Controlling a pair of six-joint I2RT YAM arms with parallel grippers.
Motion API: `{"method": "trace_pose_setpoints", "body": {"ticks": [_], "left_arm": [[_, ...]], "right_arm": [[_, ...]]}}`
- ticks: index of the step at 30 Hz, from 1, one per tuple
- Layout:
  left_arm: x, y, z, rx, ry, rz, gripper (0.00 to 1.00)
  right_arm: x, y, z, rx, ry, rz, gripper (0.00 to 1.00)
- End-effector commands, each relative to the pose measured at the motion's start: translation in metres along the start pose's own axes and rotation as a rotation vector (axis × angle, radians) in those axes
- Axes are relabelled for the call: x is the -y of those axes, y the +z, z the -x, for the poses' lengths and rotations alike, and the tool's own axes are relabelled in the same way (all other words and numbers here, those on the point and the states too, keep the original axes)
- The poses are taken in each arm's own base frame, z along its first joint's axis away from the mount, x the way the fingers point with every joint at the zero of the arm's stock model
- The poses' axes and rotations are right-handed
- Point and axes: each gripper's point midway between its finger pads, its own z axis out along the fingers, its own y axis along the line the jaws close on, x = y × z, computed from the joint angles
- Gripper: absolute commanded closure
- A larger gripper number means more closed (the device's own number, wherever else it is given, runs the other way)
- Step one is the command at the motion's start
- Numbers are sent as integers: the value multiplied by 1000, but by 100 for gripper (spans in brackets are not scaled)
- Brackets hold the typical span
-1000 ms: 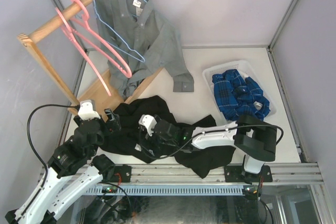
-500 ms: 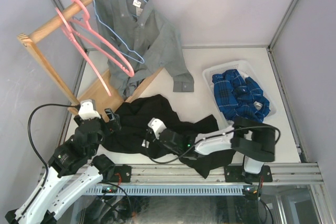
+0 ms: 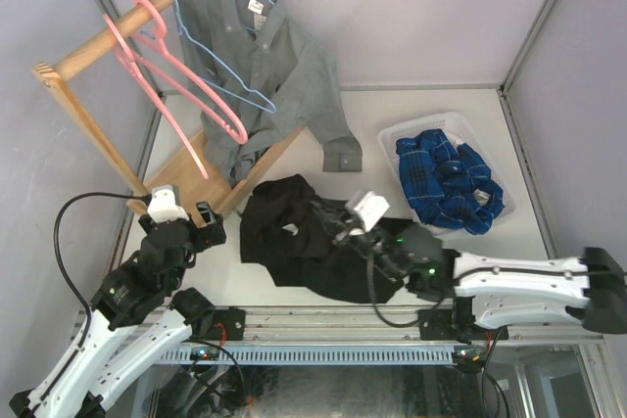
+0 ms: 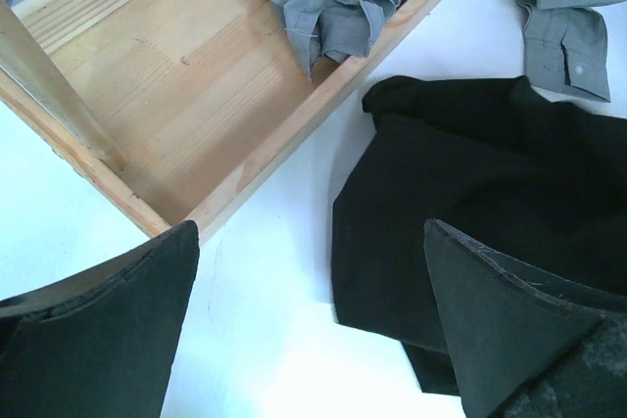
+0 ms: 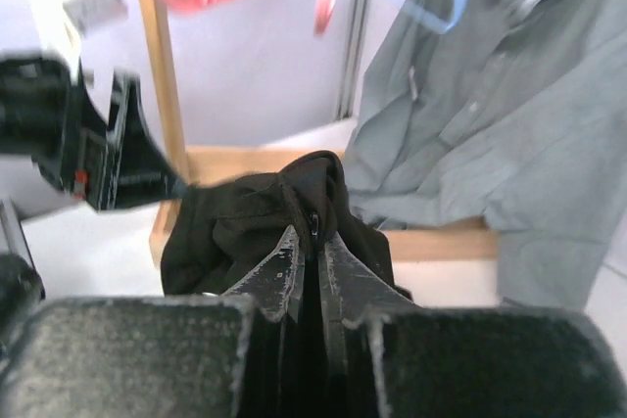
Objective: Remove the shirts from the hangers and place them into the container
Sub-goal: Pick up the shirt from the center of the board.
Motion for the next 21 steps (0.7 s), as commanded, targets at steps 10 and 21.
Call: {"method": "trace_pose_setpoints", "body": {"ticks": [10, 21], "left_arm": [[3, 3, 6, 24, -6, -6, 0], [12, 7, 0, -14, 18, -34, 0]], "right_arm": [[87, -100, -109, -508, 525, -410, 99], [54, -74, -166, -713, 644, -244, 46]]}}
